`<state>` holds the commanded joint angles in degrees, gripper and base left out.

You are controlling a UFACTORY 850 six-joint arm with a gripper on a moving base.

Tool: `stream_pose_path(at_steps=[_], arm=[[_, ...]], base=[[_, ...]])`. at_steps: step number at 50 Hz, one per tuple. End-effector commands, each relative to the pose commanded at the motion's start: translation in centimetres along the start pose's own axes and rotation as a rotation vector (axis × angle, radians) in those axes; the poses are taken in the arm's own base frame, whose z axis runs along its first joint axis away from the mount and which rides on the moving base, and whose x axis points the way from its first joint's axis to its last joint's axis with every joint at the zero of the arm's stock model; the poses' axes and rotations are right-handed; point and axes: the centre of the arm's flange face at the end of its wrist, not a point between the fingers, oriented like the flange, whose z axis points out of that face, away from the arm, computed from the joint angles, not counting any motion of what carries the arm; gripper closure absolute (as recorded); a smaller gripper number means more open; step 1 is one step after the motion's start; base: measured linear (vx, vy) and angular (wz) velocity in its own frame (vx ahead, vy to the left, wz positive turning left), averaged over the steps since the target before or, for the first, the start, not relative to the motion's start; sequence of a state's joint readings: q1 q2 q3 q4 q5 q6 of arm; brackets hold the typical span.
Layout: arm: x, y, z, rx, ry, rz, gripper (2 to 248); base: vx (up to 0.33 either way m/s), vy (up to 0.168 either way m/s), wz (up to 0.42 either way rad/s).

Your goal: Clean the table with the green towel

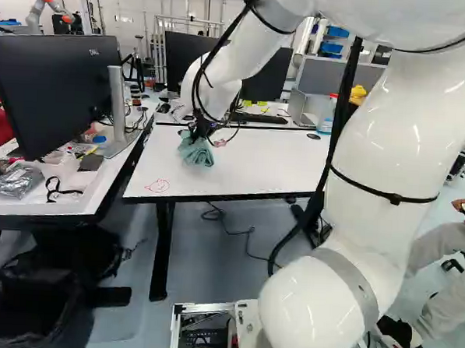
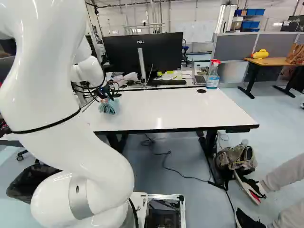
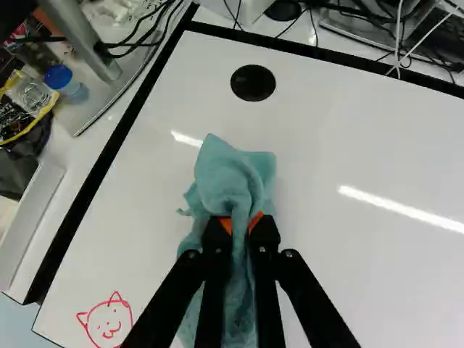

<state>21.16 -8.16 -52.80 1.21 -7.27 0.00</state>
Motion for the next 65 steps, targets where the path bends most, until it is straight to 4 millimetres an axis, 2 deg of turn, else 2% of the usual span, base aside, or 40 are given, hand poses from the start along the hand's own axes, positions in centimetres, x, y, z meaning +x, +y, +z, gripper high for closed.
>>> stream_pose_path(at_steps=[7,15,33,44,65], arm=[[0.5,0.8,-0.7,-0.010,0.017,0.013,208],[0.6,1.7,-0.7,-0.021,0.018,0.027,208],[-0.1,3.3,-1.2,-0.039,0.016,0.051,208],[-0.8,3.8,-1.8,-0.047,0.015,0.061,208],[-0.8,3.8,-1.8,-0.047,0.015,0.061,208]], base=[[0.000,0.000,0.000],[0.000,0.000,0.000],[0.000,0.000,0.000],[0.000,0.000,0.000],[0.000,0.000,0.000]])
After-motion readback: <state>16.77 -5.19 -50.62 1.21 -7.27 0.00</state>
